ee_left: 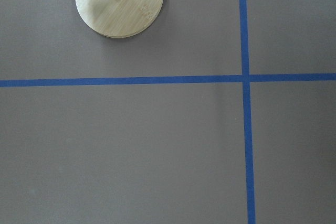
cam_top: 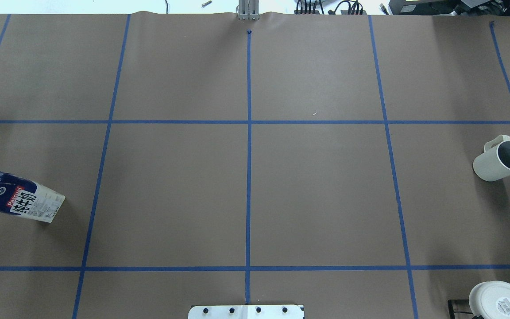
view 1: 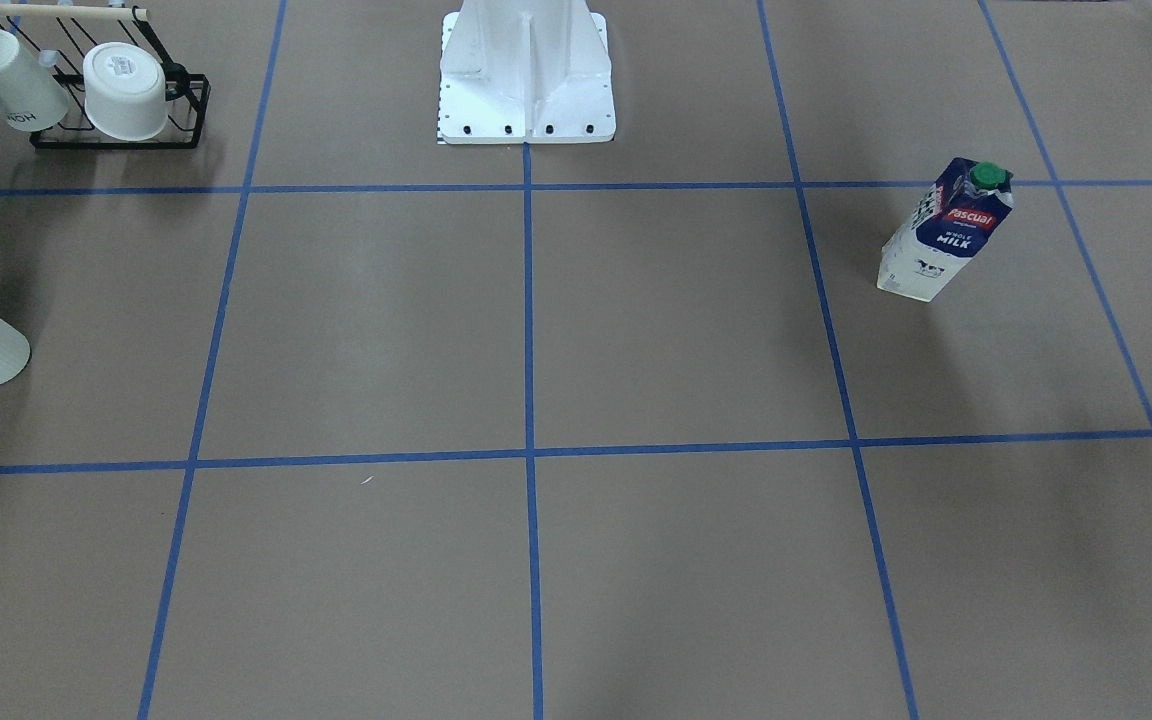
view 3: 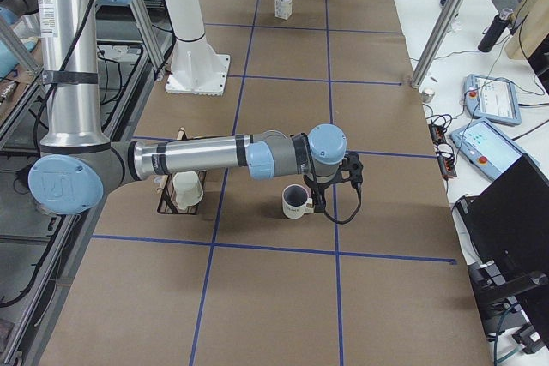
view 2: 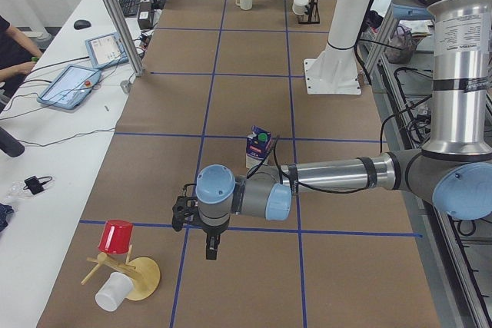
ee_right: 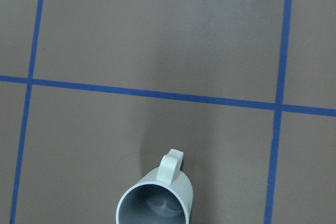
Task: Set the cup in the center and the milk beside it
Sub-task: 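Lower the right gripper toward the white mug's rim, then close the right gripper on the white mug's rim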
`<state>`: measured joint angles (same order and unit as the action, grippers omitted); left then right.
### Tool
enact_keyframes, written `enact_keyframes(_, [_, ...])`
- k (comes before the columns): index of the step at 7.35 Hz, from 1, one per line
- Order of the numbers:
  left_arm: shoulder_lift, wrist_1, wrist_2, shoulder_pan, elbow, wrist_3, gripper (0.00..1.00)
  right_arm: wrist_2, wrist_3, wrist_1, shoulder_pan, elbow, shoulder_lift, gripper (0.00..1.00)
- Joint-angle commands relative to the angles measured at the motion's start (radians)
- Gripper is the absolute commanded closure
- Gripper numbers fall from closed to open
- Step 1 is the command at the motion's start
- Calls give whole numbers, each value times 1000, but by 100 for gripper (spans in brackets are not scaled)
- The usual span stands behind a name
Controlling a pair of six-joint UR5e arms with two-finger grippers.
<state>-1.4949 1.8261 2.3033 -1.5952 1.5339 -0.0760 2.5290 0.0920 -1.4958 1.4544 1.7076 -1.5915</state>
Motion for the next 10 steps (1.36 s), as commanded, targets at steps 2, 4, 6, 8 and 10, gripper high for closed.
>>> enact_keyframes(2, [1, 4, 121, -2, 18, -82, 1, -108, 130, 194, -179, -41, -56, 0])
enact_keyframes(4, [-2, 2, 122, -3, 22, -82, 1, -108, 135, 294, -200, -150, -59, 0])
enact_keyframes(6, [-2, 2, 125, -3, 23, -82, 1, -124, 137, 312, -203, -175, -73, 2])
enact_keyframes(8, [-2, 2, 126, -3, 23, -80, 1, -119, 147, 312, -203, -171, -70, 100])
enact_keyframes(10, [2, 5, 128, -5, 22, -77, 1, -113, 242, 315, -206, -145, -53, 100])
